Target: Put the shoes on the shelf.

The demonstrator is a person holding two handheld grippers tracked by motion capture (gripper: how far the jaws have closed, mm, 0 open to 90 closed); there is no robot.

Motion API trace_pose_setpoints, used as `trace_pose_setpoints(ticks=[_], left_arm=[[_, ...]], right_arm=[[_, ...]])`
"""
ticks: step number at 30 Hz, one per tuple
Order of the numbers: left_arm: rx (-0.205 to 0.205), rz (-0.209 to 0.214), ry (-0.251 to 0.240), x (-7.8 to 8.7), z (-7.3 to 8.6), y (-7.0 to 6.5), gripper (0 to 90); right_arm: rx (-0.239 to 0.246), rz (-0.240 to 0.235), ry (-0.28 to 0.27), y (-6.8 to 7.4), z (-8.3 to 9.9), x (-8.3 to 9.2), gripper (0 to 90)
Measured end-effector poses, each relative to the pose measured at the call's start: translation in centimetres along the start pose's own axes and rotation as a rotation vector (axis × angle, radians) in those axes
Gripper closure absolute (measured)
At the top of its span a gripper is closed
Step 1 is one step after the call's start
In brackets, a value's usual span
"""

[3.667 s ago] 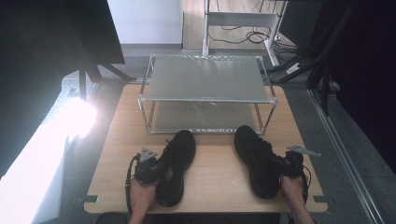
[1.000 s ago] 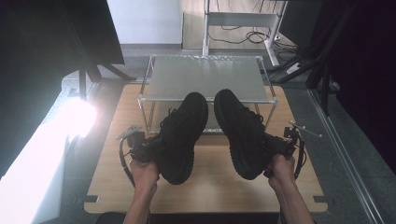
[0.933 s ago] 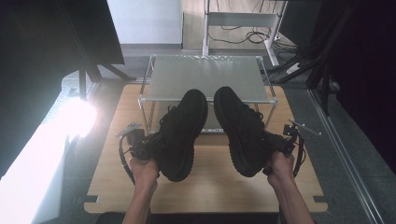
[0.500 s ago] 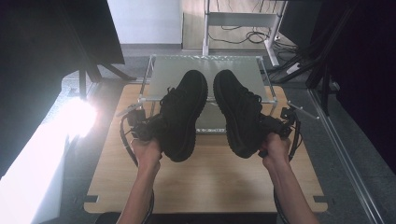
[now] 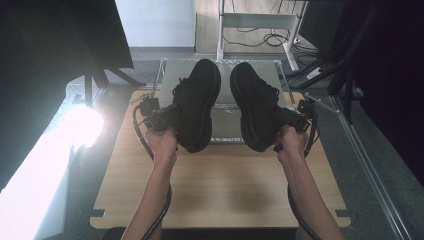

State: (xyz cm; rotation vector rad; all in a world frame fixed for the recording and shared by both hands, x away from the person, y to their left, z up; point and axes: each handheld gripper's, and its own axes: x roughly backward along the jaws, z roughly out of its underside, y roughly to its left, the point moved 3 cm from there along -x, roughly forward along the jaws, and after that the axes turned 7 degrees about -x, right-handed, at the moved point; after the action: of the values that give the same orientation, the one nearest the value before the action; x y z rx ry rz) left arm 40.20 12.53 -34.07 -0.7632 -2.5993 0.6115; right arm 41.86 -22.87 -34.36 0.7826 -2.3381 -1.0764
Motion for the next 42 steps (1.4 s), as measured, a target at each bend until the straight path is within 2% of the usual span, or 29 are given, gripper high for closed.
trace_pose_setpoints(ticks=[4,10,13,14,23,29,34,35,36,37,38,42], left_arm=[[-0.012,-0.048,0.013,-1.5,-1.2,0.0,80.8],[0.01,-0.102,0.017,-3.2,-2.7,0.8,80.8],[0.013,-0.115,0.016,-3.7,-3.2,1.1,80.8],[0.021,-0.128,0.017,-4.3,-3.7,1.3,80.8],[0.017,-0.196,0.047,-6.7,-5.0,1.6,80.5],[0.001,-0.226,0.071,-8.0,-5.5,1.6,80.3],[-0.009,-0.262,0.101,-9.6,-6.0,1.6,80.0],[-0.009,-0.262,0.101,-9.6,-6.0,1.6,80.0],[-0.027,-0.278,0.109,-10.0,-6.3,1.5,80.0],[-0.027,-0.278,0.109,-10.0,-6.3,1.5,80.0],[-0.046,-0.303,0.129,-10.4,-6.6,1.4,79.7],[-0.052,-0.322,0.141,-10.9,-6.8,1.3,78.7]], right_arm=[[-0.031,0.022,-0.015,-0.3,-0.8,-1.3,70.5],[-0.035,0.06,-0.026,-0.3,-2.0,-3.0,70.4],[-0.037,0.069,-0.03,-0.3,-2.4,-3.6,70.5],[-0.037,0.079,-0.035,-0.2,-2.9,-4.3,70.5],[-0.038,0.118,-0.038,0.2,-4.2,-7.4,70.5],[-0.009,0.171,-0.036,0.1,-4.7,-8.9,70.5],[0.008,0.235,-0.047,0.0,-5.1,-10.5,70.4],[0.008,0.235,-0.047,0.0,-5.1,-10.5,70.4],[0.013,0.253,-0.048,0.0,-5.2,-11.0,70.4],[0.013,0.253,-0.048,0.0,-5.2,-11.0,70.4],[0.022,0.268,-0.045,0.1,-5.4,-11.3,70.4],[0.036,0.284,-0.047,0.3,-5.5,-11.5,70.5]])
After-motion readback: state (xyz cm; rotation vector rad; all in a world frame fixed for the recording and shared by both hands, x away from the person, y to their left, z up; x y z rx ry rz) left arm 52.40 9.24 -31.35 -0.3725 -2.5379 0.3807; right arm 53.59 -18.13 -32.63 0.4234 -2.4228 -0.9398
